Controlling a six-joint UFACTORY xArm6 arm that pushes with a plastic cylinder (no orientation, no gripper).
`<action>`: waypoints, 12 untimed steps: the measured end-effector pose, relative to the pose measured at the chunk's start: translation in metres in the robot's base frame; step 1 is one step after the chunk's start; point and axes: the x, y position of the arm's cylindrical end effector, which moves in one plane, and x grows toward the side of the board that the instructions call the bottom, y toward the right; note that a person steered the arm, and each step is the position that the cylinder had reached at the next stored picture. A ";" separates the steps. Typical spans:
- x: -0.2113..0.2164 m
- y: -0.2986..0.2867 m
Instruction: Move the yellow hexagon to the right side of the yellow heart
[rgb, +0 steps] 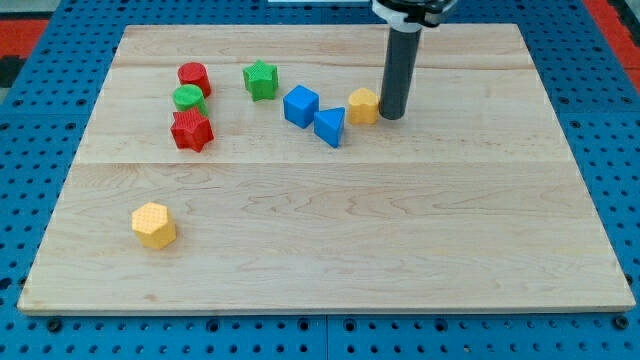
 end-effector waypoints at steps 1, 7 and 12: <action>-0.005 -0.007; 0.260 -0.140; 0.190 -0.348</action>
